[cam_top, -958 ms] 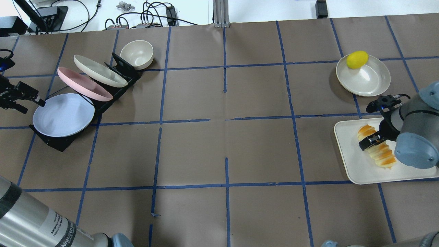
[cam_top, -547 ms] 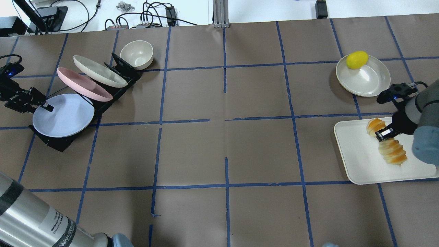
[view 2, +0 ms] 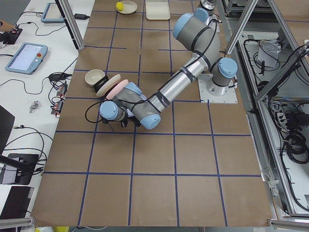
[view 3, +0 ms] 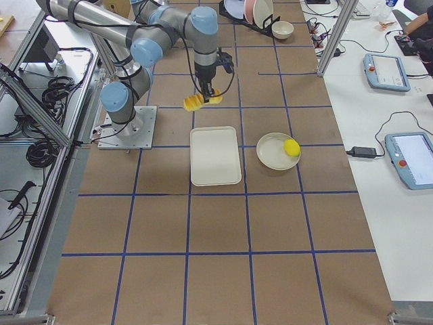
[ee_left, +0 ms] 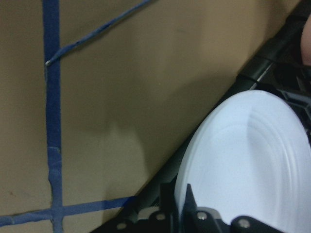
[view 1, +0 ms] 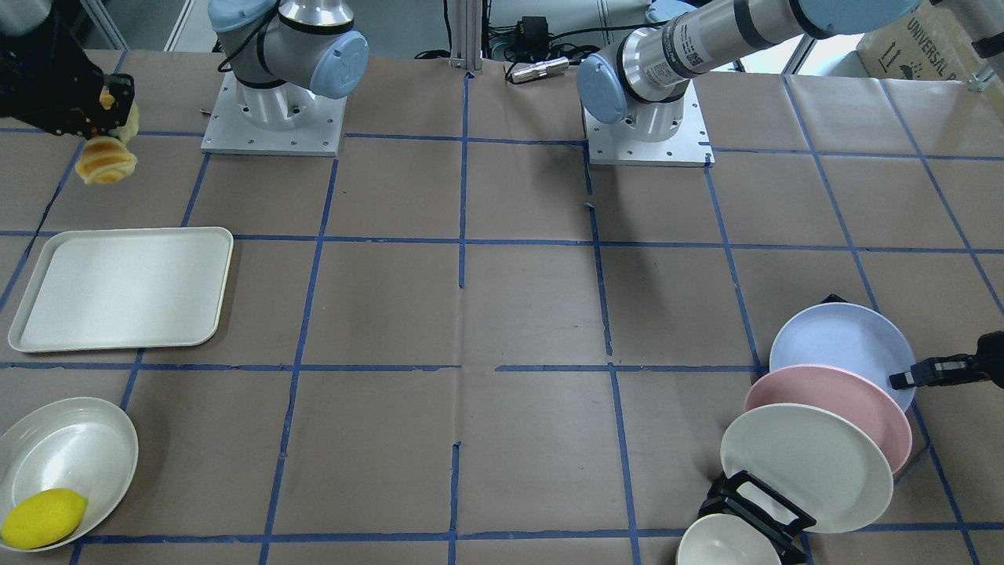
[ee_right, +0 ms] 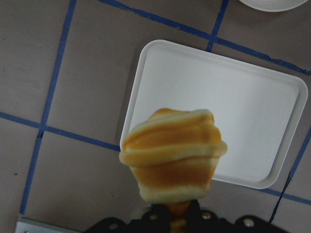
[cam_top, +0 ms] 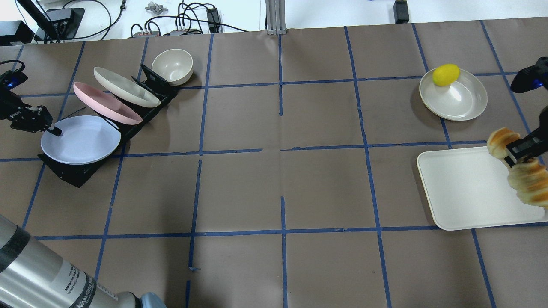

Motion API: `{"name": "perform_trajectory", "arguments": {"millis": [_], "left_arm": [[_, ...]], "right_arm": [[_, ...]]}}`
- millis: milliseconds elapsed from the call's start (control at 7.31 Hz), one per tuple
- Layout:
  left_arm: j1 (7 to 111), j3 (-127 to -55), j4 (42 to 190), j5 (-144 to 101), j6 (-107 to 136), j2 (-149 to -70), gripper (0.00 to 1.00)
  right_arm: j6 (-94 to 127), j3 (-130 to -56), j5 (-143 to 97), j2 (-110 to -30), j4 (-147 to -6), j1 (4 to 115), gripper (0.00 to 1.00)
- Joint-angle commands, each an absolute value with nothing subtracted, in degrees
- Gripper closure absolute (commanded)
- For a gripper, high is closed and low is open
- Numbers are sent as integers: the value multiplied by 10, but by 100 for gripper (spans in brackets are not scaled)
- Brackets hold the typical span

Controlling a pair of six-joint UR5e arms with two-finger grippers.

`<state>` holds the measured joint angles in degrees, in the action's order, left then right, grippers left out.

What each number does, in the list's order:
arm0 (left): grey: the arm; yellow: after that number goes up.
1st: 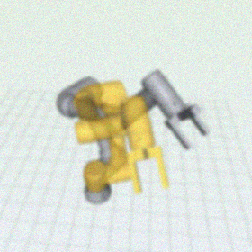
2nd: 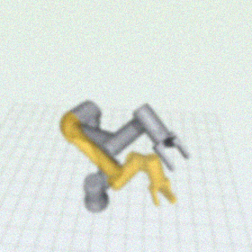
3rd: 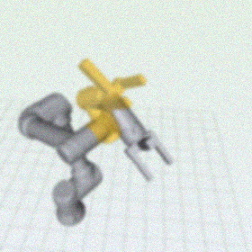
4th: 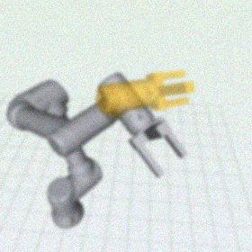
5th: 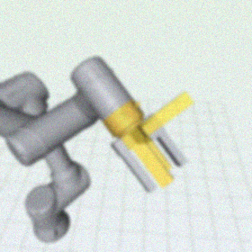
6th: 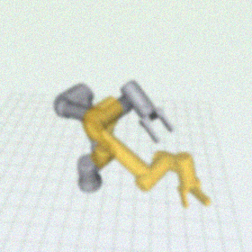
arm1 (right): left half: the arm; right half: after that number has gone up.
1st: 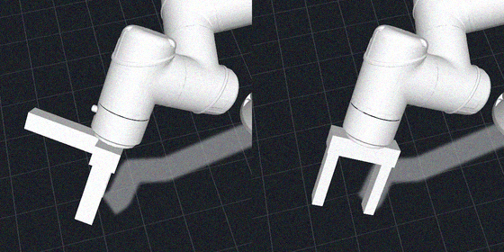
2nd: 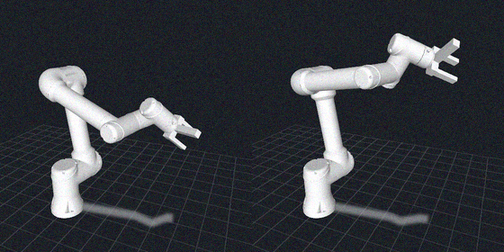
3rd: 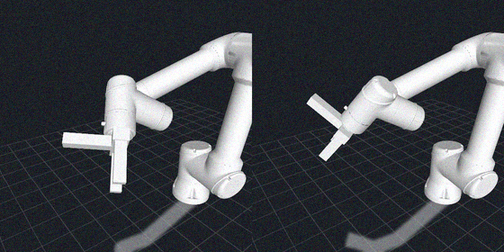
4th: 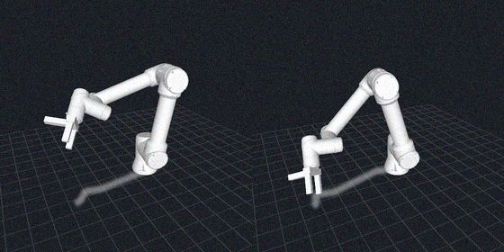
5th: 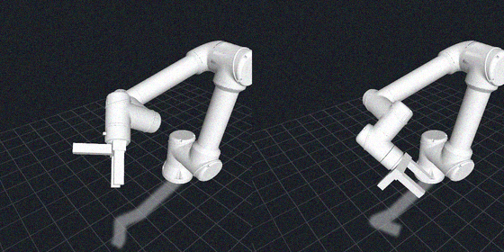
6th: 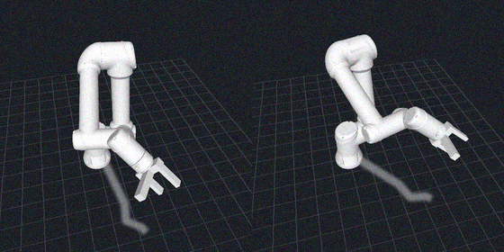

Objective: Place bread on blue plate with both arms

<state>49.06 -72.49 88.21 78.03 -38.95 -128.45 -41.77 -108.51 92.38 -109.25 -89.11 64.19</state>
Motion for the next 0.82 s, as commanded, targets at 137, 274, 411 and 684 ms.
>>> {"name": "perform_trajectory", "arguments": {"millis": [137,274,411,684], "left_arm": [[484,-675,957,787,-393,-1276,92],[483,-668,985,793,-394,-1259,92],[485,-684,994,811,-394,-1222,92],[491,-719,1024,826,-389,-1147,92]], "right_arm": [[-193,-1009,896,-1129,-766,776,97],[-120,-1006,896,-1125,-768,835,97],[-62,-1006,896,-1116,-767,877,98],[-26,-985,879,-1100,-768,935,99]]}}
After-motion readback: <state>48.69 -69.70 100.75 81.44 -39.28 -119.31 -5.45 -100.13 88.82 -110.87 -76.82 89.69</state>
